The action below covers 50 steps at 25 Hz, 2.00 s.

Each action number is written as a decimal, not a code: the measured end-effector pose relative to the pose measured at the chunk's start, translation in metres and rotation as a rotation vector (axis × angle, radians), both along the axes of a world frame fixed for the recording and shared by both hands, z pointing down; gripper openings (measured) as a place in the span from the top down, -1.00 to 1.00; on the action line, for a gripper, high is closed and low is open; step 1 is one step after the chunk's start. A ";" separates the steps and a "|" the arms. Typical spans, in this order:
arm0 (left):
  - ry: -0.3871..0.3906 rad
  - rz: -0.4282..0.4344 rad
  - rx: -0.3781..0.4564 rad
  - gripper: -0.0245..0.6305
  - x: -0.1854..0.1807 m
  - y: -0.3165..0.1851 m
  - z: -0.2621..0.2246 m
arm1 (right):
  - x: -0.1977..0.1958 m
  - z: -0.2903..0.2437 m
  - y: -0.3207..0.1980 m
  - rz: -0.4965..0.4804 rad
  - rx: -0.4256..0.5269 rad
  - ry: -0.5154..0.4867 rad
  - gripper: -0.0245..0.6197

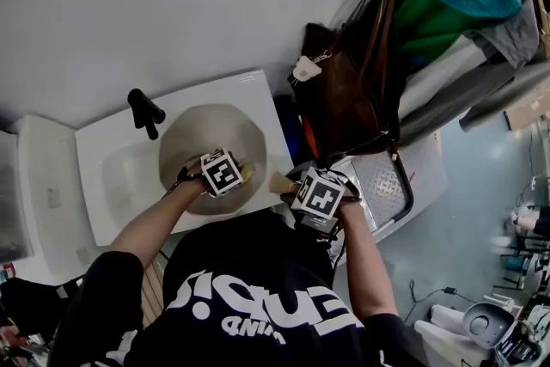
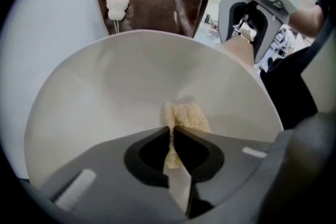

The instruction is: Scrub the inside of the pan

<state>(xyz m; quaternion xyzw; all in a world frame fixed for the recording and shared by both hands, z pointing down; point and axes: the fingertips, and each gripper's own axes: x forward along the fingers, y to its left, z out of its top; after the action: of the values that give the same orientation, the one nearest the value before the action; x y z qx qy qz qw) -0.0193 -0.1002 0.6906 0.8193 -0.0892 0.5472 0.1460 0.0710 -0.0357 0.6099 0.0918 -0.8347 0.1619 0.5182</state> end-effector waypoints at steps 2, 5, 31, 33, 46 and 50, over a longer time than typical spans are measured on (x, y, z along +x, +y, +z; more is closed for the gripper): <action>0.000 -0.014 0.026 0.85 0.001 -0.010 0.000 | 0.000 0.001 0.001 0.002 -0.002 0.002 0.31; 0.010 -0.030 0.076 0.85 0.003 -0.026 -0.001 | 0.000 0.005 0.003 0.012 -0.008 -0.002 0.31; -0.291 -0.234 0.247 0.86 -0.121 -0.089 0.013 | 0.003 0.004 0.002 0.007 -0.012 -0.034 0.31; -0.299 -0.233 0.240 0.86 -0.124 -0.086 0.014 | 0.002 0.004 0.001 0.007 -0.012 -0.037 0.31; -0.211 -0.237 0.127 0.86 -0.095 -0.049 0.007 | 0.004 0.007 0.000 -0.001 0.000 -0.033 0.31; -0.178 -0.195 0.109 0.86 -0.073 -0.033 0.005 | 0.005 0.009 0.000 -0.005 0.007 -0.029 0.31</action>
<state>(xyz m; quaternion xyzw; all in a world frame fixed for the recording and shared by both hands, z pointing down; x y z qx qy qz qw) -0.0928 -0.1333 0.6961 0.7618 -0.2106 0.5952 0.1454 0.0760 -0.0361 0.6192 0.0892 -0.8429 0.1592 0.5062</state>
